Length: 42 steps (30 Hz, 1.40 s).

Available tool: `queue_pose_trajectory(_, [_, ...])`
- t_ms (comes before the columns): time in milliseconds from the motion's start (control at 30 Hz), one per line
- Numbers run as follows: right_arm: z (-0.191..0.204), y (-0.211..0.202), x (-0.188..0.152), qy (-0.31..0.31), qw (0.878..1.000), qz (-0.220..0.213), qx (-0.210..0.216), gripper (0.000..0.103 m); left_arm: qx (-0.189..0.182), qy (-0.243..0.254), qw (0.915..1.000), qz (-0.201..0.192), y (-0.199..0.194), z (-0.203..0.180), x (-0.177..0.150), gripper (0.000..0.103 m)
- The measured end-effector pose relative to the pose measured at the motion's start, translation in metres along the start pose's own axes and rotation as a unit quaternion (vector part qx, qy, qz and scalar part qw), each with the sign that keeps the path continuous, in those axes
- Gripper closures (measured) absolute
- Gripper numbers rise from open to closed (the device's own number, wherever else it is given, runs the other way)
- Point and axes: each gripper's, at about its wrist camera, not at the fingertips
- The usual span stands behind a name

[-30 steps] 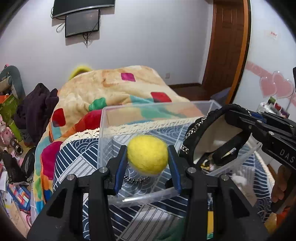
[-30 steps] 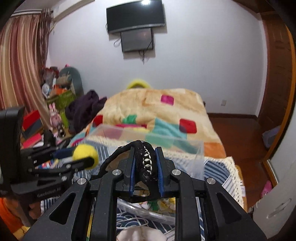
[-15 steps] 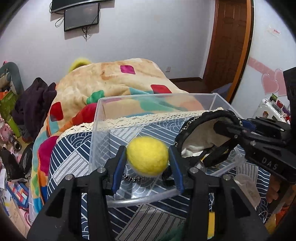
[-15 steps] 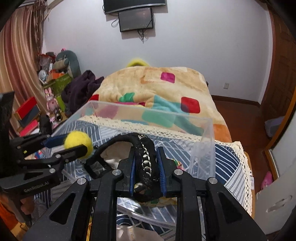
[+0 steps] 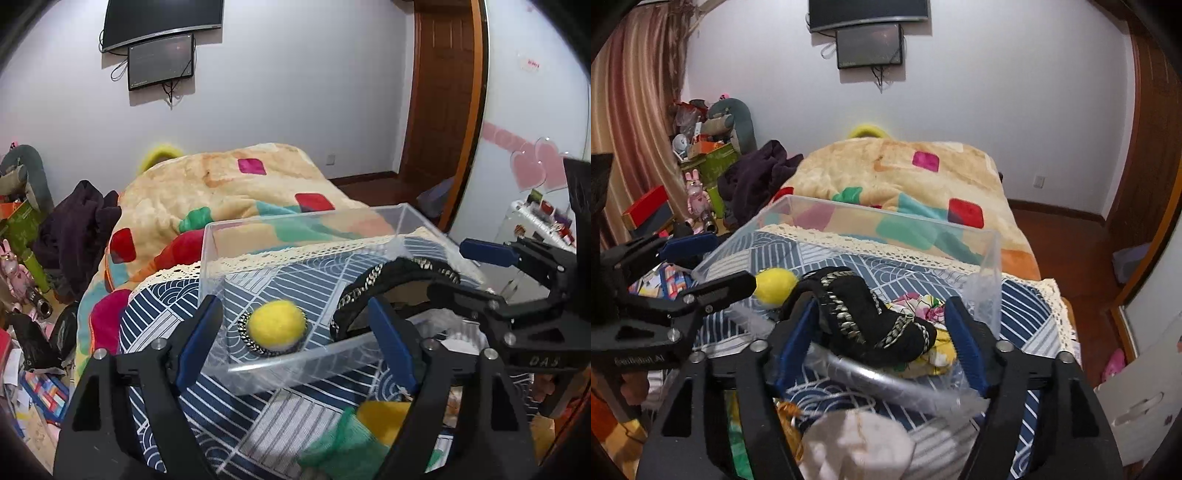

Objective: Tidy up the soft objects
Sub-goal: 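Lower the hat with the right tool into the box while the left tool releases the ball inside, then grasp the white cloth bag with the right tool while the left tool grasps the green knit glove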

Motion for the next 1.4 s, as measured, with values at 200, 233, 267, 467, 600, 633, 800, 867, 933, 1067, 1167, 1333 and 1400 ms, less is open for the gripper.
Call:
queue_pose_trajectory(200, [0.003,-0.02,-0.008,-0.017,1.0,-0.012,0.003,0.031,-0.005,-0.005,0.9998,-0.016,-0.026,0.004,-0.004,0.015])
queue_pose_trajectory(233, [0.003,-0.023,-0.01,-0.018,1.0,-0.014,0.002,0.031,-0.007,-0.006,0.9998,-0.018,-0.03,0.005,-0.007,0.011])
queue_pose_trajectory(267, [0.002,-0.026,-0.012,-0.017,1.0,-0.017,0.001,0.03,-0.008,-0.007,0.9998,-0.018,-0.033,0.006,-0.009,0.009])
queue_pose_trajectory(467, [-0.001,-0.036,-0.027,-0.004,1.0,-0.026,-0.003,0.022,-0.013,-0.007,0.9998,0.014,-0.033,0.007,-0.033,0.008])
queue_pose_trajectory(600, [0.0,-0.032,-0.041,0.008,1.0,-0.011,-0.009,0.022,-0.015,-0.005,0.9989,0.043,-0.023,0.004,-0.054,0.008])
queue_pose_trajectory(633, [0.0,-0.031,-0.044,0.012,1.0,-0.007,-0.011,0.022,-0.016,-0.006,0.9985,0.052,-0.02,0.002,-0.06,0.008])
queue_pose_trajectory(800, [0.0,-0.017,-0.061,0.036,0.999,0.024,0.005,0.022,-0.035,-0.01,0.9963,0.078,-0.01,-0.005,-0.08,0.008])
queue_pose_trajectory(867, [0.002,-0.014,-0.068,0.036,0.999,0.033,0.006,0.022,-0.039,-0.01,0.996,0.079,-0.008,-0.007,-0.084,0.008])
queue_pose_trajectory(933, [0.004,-0.011,-0.075,0.036,0.998,0.043,0.009,0.022,-0.038,-0.011,0.9959,0.081,-0.005,-0.009,-0.088,0.01])
queue_pose_trajectory(1067, [0.003,-0.006,-0.081,0.044,0.997,0.058,0.023,0.031,-0.059,-0.018,0.9944,0.085,-0.003,-0.01,-0.095,0.03])
queue_pose_trajectory(1167, [0.001,-0.006,-0.081,0.049,0.996,0.06,0.038,0.046,-0.072,-0.017,0.9935,0.086,-0.004,-0.011,-0.098,0.043])
queue_pose_trajectory(1333, [0.0,-0.005,-0.085,0.064,0.994,0.061,0.064,0.063,-0.078,-0.014,0.9939,0.076,-0.011,-0.016,-0.103,0.061])
queue_pose_trajectory(1400, [-0.003,-0.004,-0.088,0.079,0.992,0.062,0.076,0.067,-0.08,-0.01,0.994,0.074,-0.012,-0.018,-0.103,0.075])
Point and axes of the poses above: each gripper's, at about its wrist camera, not at the fingertips, and y roughly the way its jaws point, z to its left, x to its top, and after that the axes turned 1 degree about y, right-handed
